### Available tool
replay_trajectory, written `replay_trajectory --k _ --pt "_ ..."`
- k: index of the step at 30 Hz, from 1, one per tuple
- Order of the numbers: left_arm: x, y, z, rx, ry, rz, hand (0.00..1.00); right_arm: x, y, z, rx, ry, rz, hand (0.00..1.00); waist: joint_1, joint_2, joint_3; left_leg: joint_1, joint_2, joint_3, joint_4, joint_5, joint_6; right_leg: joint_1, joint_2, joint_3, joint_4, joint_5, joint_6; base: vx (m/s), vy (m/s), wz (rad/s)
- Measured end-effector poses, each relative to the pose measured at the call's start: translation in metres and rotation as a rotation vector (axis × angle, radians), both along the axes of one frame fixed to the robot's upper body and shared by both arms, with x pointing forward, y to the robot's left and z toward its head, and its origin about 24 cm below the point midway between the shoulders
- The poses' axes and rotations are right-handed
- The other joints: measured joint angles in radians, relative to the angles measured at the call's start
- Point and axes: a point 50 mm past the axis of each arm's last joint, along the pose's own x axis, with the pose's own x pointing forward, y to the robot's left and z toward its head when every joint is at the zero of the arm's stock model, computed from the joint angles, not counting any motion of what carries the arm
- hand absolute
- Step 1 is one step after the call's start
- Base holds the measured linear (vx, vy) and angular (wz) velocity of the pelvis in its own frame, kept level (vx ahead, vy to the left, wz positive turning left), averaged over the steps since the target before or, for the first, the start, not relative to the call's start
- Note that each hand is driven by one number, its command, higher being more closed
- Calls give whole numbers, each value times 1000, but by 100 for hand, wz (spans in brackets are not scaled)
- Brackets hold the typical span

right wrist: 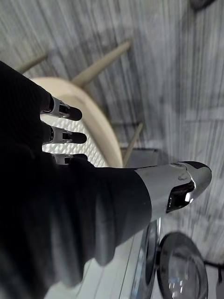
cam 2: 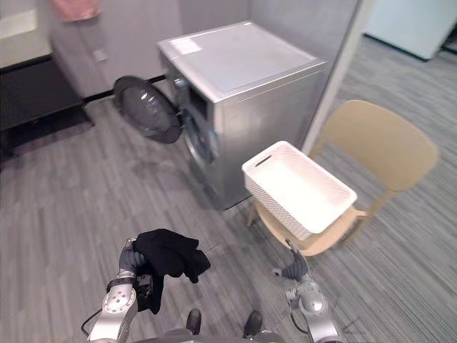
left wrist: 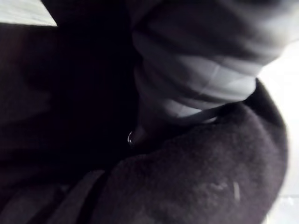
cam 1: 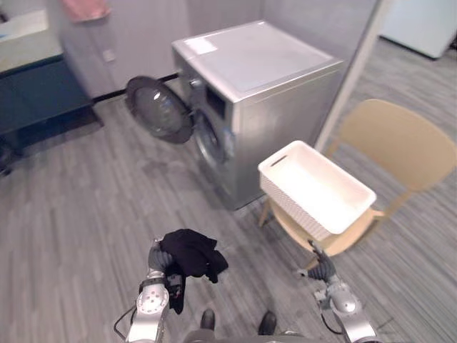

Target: Pick up the laundry basket with both hands and put the clothes into the washing machine.

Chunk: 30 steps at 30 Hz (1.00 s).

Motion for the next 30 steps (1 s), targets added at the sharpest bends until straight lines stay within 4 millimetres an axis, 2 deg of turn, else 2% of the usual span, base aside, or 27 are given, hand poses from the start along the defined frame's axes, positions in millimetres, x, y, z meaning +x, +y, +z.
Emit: replay_trajectory --k 1,2,3,4,6,7,8,9,10,11,12,13,14,15,16,18,19,21,22,23,24,25,26,27,28,29,30 --pt "0 -2 -1 -14 1 2 100 -7 -3 -7 -2 40 -33 0 -1 0 3 -7 2 62 4 -18 51 0 -21 -29 16 -13 9 35 80 128" --pt "0 -6 -1 -30 1 5 100 -15 -7 -14 -6 90 -64 0 -3 3 8 -9 9 161 11 -34 70 -1 -50 -63 40 -30 23 144 141 121" --pt "0 -9 -2 -53 1 12 100 -21 -10 -19 -17 127 -87 0 0 8 17 -9 24 265 14 -38 67 -1 -74 -98 65 -46 37 161 132 106" --pt "-1 -11 -3 -65 2 18 100 -21 -10 -21 -20 144 -93 0 -1 18 19 -10 31 310 20 -35 63 0 -88 -113 86 -55 47 207 160 76" --pt "-8 -6 -7 -64 24 41 100 -19 -7 -25 -15 174 -91 0 4 32 23 -6 33 321 52 5 1 0 -117 -121 137 -68 75 188 125 25" --pt "-12 -2 -8 -61 33 58 100 -14 -3 -25 -7 170 -85 0 4 24 28 -5 28 322 70 -2 -3 0 -132 -114 151 -73 86 193 123 -6" --pt "-15 2 -10 -58 42 74 100 -9 2 -24 2 159 -79 0 4 19 35 -5 13 323 97 -38 -1 -2 -166 -108 183 -89 106 184 146 0" --pt "-20 5 -12 -58 55 88 100 -6 5 -23 0 154 -70 0 4 -1 49 -14 -11 325 147 -92 11 -15 -216 -103 260 -125 127 178 163 9" --pt "-20 5 -12 -57 57 88 100 -6 5 -23 -5 156 -66 0 3 -12 56 -15 -20 323 170 -115 17 -21 -245 -102 309 -147 136 173 167 26" --pt "-24 5 -14 -59 73 86 100 -6 4 -23 -9 158 -68 0 3 -34 70 -12 -53 317 210 -166 24 -31 -313 -84 415 -183 139 168 168 43" --pt "-28 4 -17 -65 92 75 100 -10 1 -24 -17 170 -74 0 -4 -41 76 -9 -77 293 247 -209 39 -71 -370 -26 558 -188 75 276 219 52" --pt "-30 4 -18 -63 100 75 100 -13 0 -25 -20 182 -78 0 -13 -45 81 7 -88 273 273 -236 55 -119 -391 64 680 -154 12 350 233 53" --pt "-31 7 -18 -52 104 75 100 -17 4 -27 -12 192 -83 0 -22 -45 94 30 -87 252 297 -262 68 -178 -385 175 805 -125 -5 353 172 41" --pt "-31 10 -18 -43 107 73 100 -19 7 -29 -2 197 -87 0 -25 -46 99 41 -83 236 312 -282 70 -204 -355 237 865 -157 27 363 108 43" --pt "-29 13 -16 -25 106 64 100 -20 15 -29 22 186 -94 0 -29 -47 113 79 -71 211 317 -316 67 -261 -265 308 922 -238 53 377 45 38" --pt "-24 14 -13 -7 95 38 100 -17 16 -27 22 171 -88 0 -39 -55 116 115 -70 184 303 -340 64 -319 -195 317 887 -273 54 402 13 53" --pt "-17 12 -10 -2 77 16 100 -16 15 -25 20 160 -92 0 -60 -53 118 144 -71 151 286 -352 58 -386 -135 318 791 -269 63 463 -30 83" --pt "-10 10 -7 -4 58 10 100 -14 13 -24 28 144 -101 0 -84 -50 122 185 -72 116 263 -354 41 -439 -92 329 640 -230 81 525 -63 92" --pt "-5 6 -4 -10 41 -4 100 -14 13 -23 30 135 -103 0 -90 -58 124 243 -77 78 240 -370 9 -445 -55 332 441 -120 59 624 -112 88" --pt "-3 4 -3 -9 35 -16 100 -19 12 -24 28 145 -104 0 -90 -65 125 265 -81 58 241 -390 -25 -443 -49 335 382 -29 25 772 -165 104" --pt "0 -3 -5 -24 38 -30 100 -20 9 -23 18 140 -103 0 -99 -51 129 297 -73 32 258 -409 -55 -435 -52 338 433 47 -52 659 -153 61" --pt "0 -7 -6 -36 38 -34 100 -14 7 -20 10 124 -98 0 -90 -26 132 304 -52 25 279 -404 -71 -437 -45 308 470 23 -47 655 -185 49" --pt "2 -12 -3 -47 24 -42 100 -5 8 -13 10 83 -86 0 -86 -16 135 252 -31 31 429 -365 -120 -413 -39 288 505 -56 -64 647 -220 19" --pt "2 -16 -4 -63 22 -43 100 0 12 -9 15 54 -72 0 -83 0 144 171 5 39 638 -300 -124 -359 -7 278 497 -93 -76 640 -217 13" --pt "1 -17 -4 -75 24 -37 100 1 13 -7 16 40 -65 0 -77 10 150 124 35 44 772 -225 -123 -315 12 277 477 -108 -81 599 -185 -21" --pt "-5 -20 -7 -94 37 -44 100 3 18 -4 20 19 -47 0 -57 15 155 31 106 62 1037 -193 -134 -222 58 284 436 -136 -100 579 -134 -46" --pt "-6 -26 -7 -105 38 -66 100 5 21 -1 28 -5 -48 0 -47 8 159 -36 141 89 1166 -208 -110 -151 82 298 406 -150 -115 561 -124 -53"
